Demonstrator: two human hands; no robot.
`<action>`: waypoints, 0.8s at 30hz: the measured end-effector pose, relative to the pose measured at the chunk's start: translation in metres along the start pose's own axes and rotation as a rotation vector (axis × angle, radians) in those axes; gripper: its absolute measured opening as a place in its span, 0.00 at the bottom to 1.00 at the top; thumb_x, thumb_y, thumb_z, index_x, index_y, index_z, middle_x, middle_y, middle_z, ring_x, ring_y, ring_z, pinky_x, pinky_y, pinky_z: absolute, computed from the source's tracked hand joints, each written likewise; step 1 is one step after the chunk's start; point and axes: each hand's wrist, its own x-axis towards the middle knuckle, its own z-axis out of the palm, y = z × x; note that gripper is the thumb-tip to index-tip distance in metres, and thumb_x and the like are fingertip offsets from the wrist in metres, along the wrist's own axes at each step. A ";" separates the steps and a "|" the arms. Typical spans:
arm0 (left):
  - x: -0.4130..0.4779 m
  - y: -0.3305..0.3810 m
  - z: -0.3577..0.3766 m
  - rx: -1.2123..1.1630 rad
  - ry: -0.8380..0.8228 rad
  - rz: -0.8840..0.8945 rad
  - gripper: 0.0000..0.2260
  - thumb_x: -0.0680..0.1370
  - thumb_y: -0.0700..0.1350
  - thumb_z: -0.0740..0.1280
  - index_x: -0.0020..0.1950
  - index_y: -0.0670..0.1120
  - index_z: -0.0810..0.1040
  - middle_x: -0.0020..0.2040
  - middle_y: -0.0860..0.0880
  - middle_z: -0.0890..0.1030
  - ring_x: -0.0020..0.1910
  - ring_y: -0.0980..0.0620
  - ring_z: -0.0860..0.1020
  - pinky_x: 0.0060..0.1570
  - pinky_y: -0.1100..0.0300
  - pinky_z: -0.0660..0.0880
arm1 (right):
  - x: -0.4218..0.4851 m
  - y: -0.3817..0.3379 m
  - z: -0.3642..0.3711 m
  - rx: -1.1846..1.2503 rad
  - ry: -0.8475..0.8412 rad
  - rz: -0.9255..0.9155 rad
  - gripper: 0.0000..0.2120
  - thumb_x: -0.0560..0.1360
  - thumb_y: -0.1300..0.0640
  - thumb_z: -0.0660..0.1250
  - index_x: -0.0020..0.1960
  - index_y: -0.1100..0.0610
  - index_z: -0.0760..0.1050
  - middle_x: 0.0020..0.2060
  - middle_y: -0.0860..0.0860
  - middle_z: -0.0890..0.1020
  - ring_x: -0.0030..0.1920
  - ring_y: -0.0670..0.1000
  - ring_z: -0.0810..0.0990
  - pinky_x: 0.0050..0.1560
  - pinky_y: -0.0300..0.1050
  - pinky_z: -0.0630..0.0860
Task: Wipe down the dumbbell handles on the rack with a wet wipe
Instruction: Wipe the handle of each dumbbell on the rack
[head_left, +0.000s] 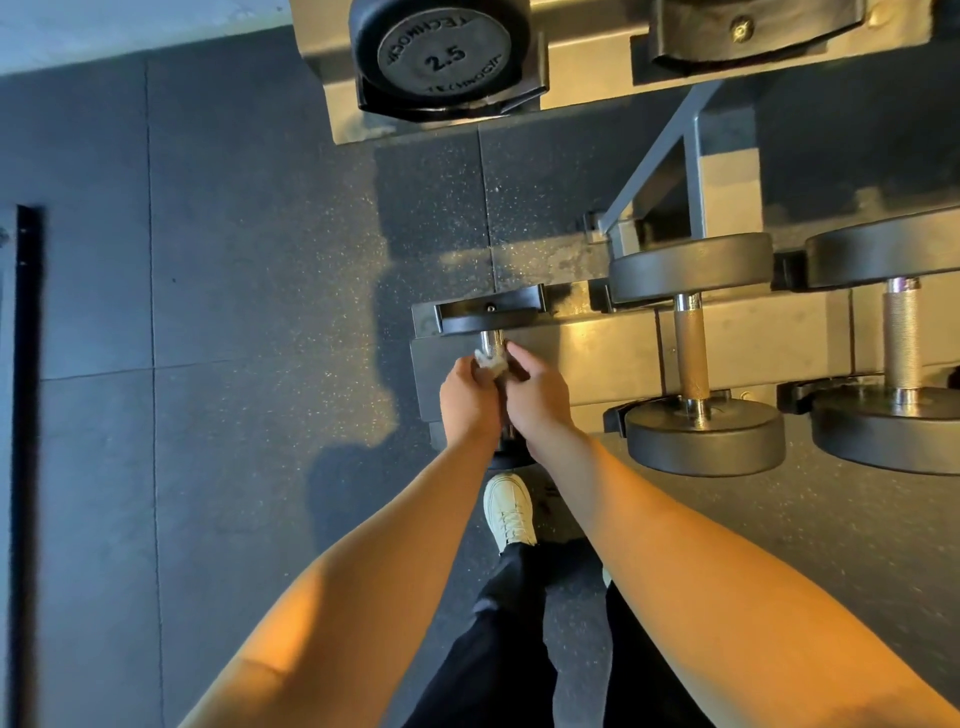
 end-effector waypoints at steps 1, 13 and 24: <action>-0.005 -0.010 0.000 0.047 -0.019 -0.001 0.10 0.83 0.44 0.56 0.46 0.46 0.74 0.46 0.46 0.80 0.48 0.42 0.78 0.43 0.52 0.70 | -0.002 0.000 0.002 -0.030 0.005 -0.009 0.21 0.82 0.61 0.62 0.74 0.50 0.71 0.68 0.51 0.76 0.66 0.53 0.76 0.59 0.39 0.71; 0.007 0.021 -0.003 -0.131 0.006 -0.012 0.14 0.86 0.46 0.54 0.61 0.42 0.77 0.53 0.46 0.82 0.50 0.49 0.78 0.48 0.58 0.75 | -0.013 0.009 0.001 0.075 -0.034 -0.041 0.14 0.82 0.58 0.61 0.66 0.51 0.77 0.56 0.49 0.82 0.57 0.50 0.81 0.55 0.41 0.77; -0.035 -0.025 -0.014 0.146 -0.200 -0.010 0.12 0.84 0.44 0.53 0.46 0.44 0.73 0.41 0.48 0.77 0.42 0.48 0.75 0.35 0.56 0.66 | -0.030 0.020 0.001 0.273 0.018 0.057 0.18 0.83 0.65 0.59 0.68 0.52 0.77 0.68 0.49 0.77 0.68 0.49 0.74 0.71 0.47 0.71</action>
